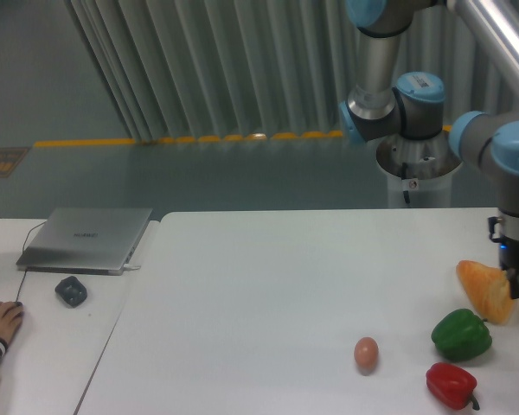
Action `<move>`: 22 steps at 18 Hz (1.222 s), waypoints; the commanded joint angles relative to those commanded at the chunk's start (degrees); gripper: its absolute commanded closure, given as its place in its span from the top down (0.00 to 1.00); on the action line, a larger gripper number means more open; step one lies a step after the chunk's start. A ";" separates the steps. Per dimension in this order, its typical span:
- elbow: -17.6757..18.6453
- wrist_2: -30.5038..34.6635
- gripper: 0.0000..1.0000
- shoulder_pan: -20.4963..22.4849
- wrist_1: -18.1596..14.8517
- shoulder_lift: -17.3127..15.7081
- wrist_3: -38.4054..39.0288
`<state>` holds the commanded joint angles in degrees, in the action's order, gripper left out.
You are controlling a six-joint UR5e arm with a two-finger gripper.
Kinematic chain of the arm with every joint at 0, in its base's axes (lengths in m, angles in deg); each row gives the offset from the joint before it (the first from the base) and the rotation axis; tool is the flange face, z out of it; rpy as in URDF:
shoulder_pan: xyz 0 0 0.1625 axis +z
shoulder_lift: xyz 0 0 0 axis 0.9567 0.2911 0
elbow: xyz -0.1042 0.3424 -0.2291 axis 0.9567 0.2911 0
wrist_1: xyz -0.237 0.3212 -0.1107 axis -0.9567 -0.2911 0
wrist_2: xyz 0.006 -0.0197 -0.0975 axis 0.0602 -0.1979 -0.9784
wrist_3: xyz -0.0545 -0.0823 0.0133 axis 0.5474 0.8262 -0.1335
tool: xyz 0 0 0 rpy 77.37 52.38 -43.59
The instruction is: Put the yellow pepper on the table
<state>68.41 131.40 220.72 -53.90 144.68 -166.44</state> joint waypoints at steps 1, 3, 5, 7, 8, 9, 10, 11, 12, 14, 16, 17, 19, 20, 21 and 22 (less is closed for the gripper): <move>-0.35 0.00 1.00 0.79 0.00 0.26 -2.56; -0.70 -0.09 1.00 1.85 0.00 0.62 -4.51; -0.79 0.00 1.00 2.29 0.09 1.05 -5.65; -1.58 0.17 1.00 2.82 0.00 1.41 -9.33; -2.02 0.44 1.00 3.43 -0.17 1.84 -11.79; -2.02 0.61 1.00 3.61 -0.18 2.02 -13.20; -1.85 0.70 1.00 3.88 -0.18 2.11 -12.96; -1.76 0.70 1.00 5.10 -0.18 2.11 -13.56; -1.67 0.44 1.00 6.41 -0.09 2.11 -13.66; -1.67 0.44 1.00 7.65 0.00 2.29 -13.57; -1.94 0.35 1.00 8.70 0.00 2.37 -11.91; -1.94 0.18 1.00 9.93 0.00 2.29 -11.47; -1.85 -0.87 1.00 11.08 0.09 2.64 -10.41; -1.94 -1.31 1.00 11.61 0.17 2.81 -9.19; -1.94 -1.49 1.00 11.79 0.26 2.99 -8.05; -2.20 -1.58 1.00 12.40 0.35 3.43 -7.86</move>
<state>66.22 129.82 233.12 -53.55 148.11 -174.30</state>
